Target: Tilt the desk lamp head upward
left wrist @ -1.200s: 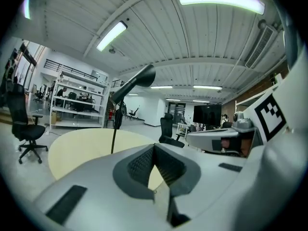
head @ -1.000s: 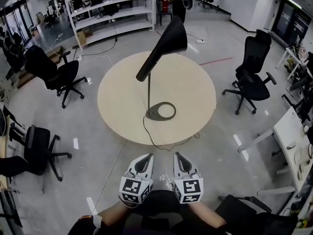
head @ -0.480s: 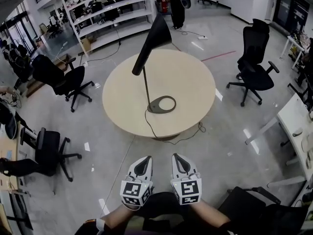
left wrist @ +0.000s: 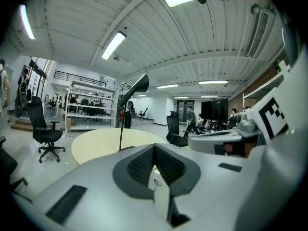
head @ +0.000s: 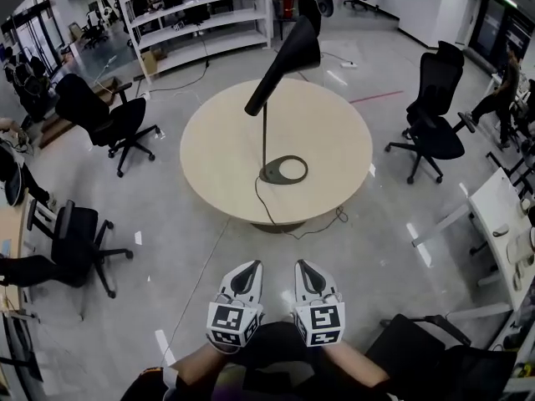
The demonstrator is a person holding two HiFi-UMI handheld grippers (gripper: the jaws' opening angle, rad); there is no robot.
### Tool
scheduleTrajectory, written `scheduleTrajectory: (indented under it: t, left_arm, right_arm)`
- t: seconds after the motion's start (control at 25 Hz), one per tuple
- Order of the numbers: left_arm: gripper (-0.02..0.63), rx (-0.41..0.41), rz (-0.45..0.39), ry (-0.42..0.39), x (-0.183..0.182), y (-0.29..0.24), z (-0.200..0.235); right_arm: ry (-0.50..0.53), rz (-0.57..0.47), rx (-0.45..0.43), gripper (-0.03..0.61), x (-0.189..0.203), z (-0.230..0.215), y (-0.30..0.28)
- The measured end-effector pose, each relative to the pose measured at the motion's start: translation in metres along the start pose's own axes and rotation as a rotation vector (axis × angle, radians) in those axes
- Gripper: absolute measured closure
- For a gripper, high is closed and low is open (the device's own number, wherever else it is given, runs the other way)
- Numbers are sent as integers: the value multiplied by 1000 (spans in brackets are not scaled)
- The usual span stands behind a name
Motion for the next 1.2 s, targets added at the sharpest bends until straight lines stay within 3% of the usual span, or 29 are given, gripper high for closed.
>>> scheduleTrajectory:
  t: [0.52, 1.2]
  left_arm:
    - [566, 15, -40, 17, 2, 32, 39]
    - [566, 35, -29, 40, 11, 45, 53]
  right_arm:
    - [20, 20, 18, 565, 3, 48, -10]
    - [27, 38, 31, 565, 8, 71, -12]
Point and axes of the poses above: the fingertips, and each gripper's own axes: y backward along the fingers, z to its left, x out of its underside, the point moved 8 cm from there along y, backward along the fingers, and after that the axes turned 4 degrees about -y, right-handed, at the moved point
